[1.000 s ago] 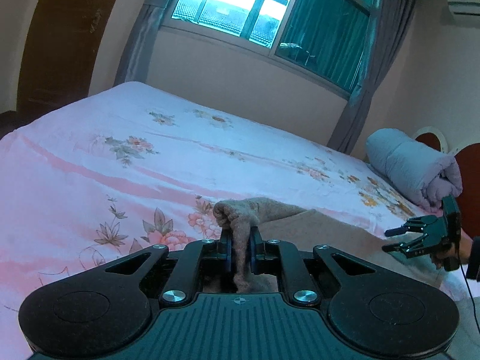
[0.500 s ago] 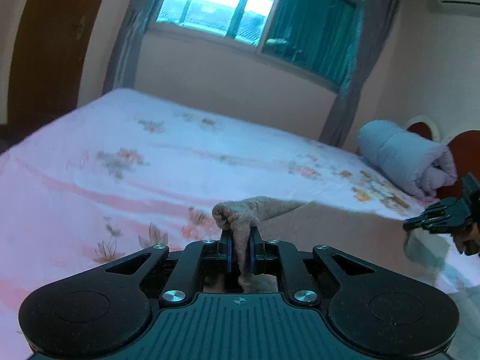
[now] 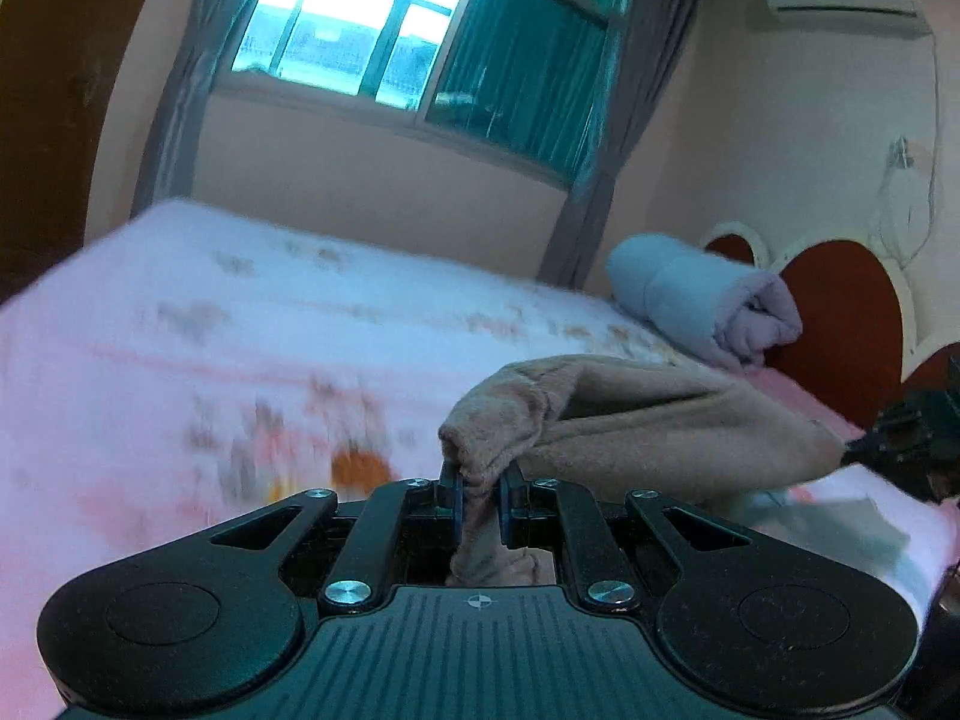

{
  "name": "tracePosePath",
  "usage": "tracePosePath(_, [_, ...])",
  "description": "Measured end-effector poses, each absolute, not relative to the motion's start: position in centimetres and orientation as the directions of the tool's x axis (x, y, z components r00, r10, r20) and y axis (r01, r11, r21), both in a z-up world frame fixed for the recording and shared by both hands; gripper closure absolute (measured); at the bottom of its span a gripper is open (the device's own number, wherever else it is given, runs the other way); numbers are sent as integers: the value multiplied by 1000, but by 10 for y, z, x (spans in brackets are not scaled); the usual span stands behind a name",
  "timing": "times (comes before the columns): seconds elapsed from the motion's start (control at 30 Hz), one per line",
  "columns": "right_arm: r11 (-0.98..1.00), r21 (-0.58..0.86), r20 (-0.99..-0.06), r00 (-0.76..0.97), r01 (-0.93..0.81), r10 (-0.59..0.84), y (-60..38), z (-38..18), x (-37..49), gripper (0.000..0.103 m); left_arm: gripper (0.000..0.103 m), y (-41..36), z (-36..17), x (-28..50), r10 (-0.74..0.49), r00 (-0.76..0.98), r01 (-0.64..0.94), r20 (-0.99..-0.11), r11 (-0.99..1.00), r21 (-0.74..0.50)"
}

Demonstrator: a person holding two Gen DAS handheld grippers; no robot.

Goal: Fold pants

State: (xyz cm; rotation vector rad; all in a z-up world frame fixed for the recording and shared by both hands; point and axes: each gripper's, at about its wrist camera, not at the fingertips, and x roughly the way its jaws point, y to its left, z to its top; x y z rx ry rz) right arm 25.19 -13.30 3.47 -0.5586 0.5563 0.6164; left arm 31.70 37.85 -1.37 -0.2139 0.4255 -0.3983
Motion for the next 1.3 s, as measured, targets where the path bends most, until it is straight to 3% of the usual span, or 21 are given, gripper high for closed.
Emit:
tracePosePath(0.03, [689,-298,-639,674,-661,370,-131,21,239,103,84,378,-21,306,-397,836,306,-380,910,-279])
tracePosePath(0.07, [691,-302,-649,673,-656,355,-128,4,227,102,71,377,-30,295,-372,833,270,-409,919,-286])
tracePosePath(0.1, [699,-318,-649,684,-641,332,-126,-11,216,90,56,377,-41,284,-326,826,211,-459,935,-285])
tracePosePath(0.17, [736,-351,-629,728,-579,273,-125,-33,200,76,44,377,-57,261,-209,821,83,-531,964,-252])
tracePosePath(0.3, [887,-217,-515,820,-406,249,-145,-28,173,46,44,382,-72,214,-79,804,-110,-590,954,-279])
tracePosePath(0.43, [958,59,-485,831,-281,273,-169,-18,175,48,44,377,-61,184,-89,837,-175,-540,891,-419])
tracePosePath(0.57, [936,311,-497,812,-163,307,-190,-29,187,53,44,359,-53,192,-177,839,-160,-515,824,-544])
tracePosePath(0.7, [844,532,-485,794,-65,367,-201,-48,198,53,44,347,-58,221,-208,787,-212,-581,793,-571])
tracePosePath(0.87, [791,611,-511,773,19,376,-204,-69,207,53,44,344,-70,243,-200,752,-269,-629,777,-569])
tracePosePath(0.97, [775,628,-554,742,75,377,-200,-81,216,54,61,341,-67,244,-166,746,-283,-645,797,-533])
tracePosePath(1.03, [760,641,-571,725,102,384,-198,-88,223,61,64,340,-67,243,-171,753,-277,-635,794,-542])
tracePosePath(1.1, [746,658,-575,708,102,410,-195,-94,228,100,69,338,-67,242,-165,754,-266,-636,808,-525])
tracePosePath(1.2, [757,646,-578,709,97,403,-191,-95,228,101,79,339,-63,240,-173,769,-245,-616,809,-535])
tracePosePath(1.3, [768,639,-533,741,36,408,-190,-77,224,103,80,339,-45,249,-194,802,-190,-566,814,-549])
